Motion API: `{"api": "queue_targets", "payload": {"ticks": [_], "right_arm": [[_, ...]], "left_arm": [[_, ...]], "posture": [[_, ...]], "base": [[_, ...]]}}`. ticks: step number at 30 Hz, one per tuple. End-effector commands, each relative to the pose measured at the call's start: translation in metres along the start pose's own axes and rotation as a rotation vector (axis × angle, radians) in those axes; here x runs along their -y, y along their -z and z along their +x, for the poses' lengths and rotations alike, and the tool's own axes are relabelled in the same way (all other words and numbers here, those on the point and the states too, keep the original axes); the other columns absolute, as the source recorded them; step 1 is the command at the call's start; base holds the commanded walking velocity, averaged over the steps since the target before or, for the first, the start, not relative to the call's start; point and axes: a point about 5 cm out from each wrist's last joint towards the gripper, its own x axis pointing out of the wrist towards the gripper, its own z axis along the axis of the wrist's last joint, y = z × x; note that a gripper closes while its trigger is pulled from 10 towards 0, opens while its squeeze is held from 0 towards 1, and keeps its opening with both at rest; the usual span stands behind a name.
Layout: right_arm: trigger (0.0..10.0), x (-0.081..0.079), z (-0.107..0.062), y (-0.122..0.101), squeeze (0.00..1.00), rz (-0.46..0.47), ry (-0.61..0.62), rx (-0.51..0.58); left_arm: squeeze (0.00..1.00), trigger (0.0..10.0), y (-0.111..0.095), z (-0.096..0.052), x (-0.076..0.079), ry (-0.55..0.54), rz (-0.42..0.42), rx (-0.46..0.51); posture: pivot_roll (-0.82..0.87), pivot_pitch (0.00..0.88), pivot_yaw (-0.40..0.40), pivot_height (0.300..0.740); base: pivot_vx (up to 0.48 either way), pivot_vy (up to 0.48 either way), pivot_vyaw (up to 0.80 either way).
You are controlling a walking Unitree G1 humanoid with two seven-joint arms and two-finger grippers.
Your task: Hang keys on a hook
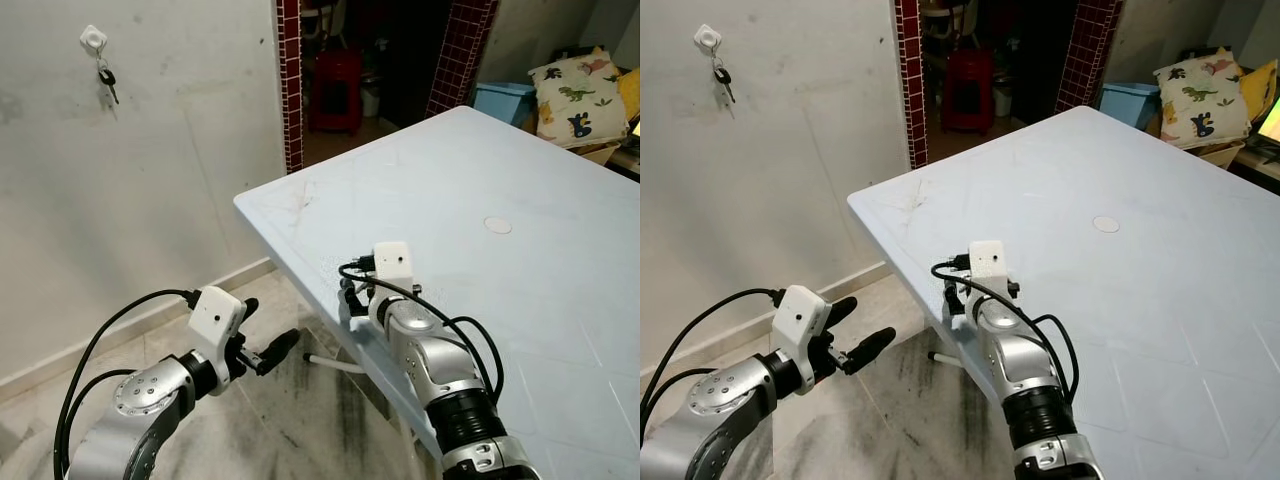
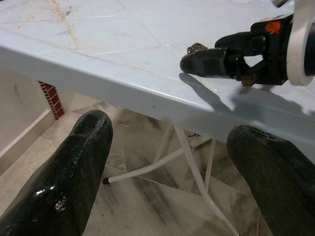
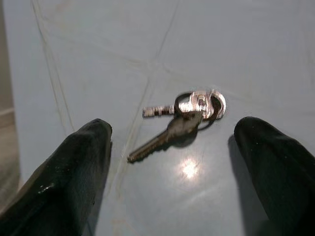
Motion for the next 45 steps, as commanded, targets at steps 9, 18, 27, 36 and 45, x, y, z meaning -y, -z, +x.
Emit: {"api": "queue_targets", "payload": {"ticks": [9,18,27,36,45], "right_arm": [[2.8,-0.001,0.005,0.005,0.0,0.008,0.02,-0.006],[10.0,-0.002,0.011,-0.001,0.0,0.064,0.038,0.006],[0.0,0.0,0.015,0.004,0.0,0.115,0.044,-0.006],[0.0,0.001,0.018,0.005,0.0,0.124,0.054,-0.004],[0.0,0.001,0.02,0.006,0.0,0.115,0.054,-0.003]], "left_arm": [[0.0,10.0,-0.003,-0.001,0.003,0.015,0.005,-0.002],[0.0,10.0,-0.005,0.0,0.007,0.033,0.001,0.001],[0.0,10.0,-0.004,0.001,0.009,0.037,0.0,0.001],[0.0,10.0,-0.006,0.001,0.009,0.038,0.002,0.002],[0.0,10.0,-0.007,0.005,0.015,0.075,-0.001,0.006]], "posture": [[0.1,0.032,0.002,0.74],[0.1,0.033,0.006,0.74],[0.11,0.033,0.006,0.74],[0.11,0.033,0.008,0.74],[0.1,0.034,0.008,0.74]], "base": [[0.0,0.0,0.0],[0.0,0.0,0.0],[0.0,0.0,0.0],[0.0,0.0,0.0],[0.0,0.0,0.0]]}}
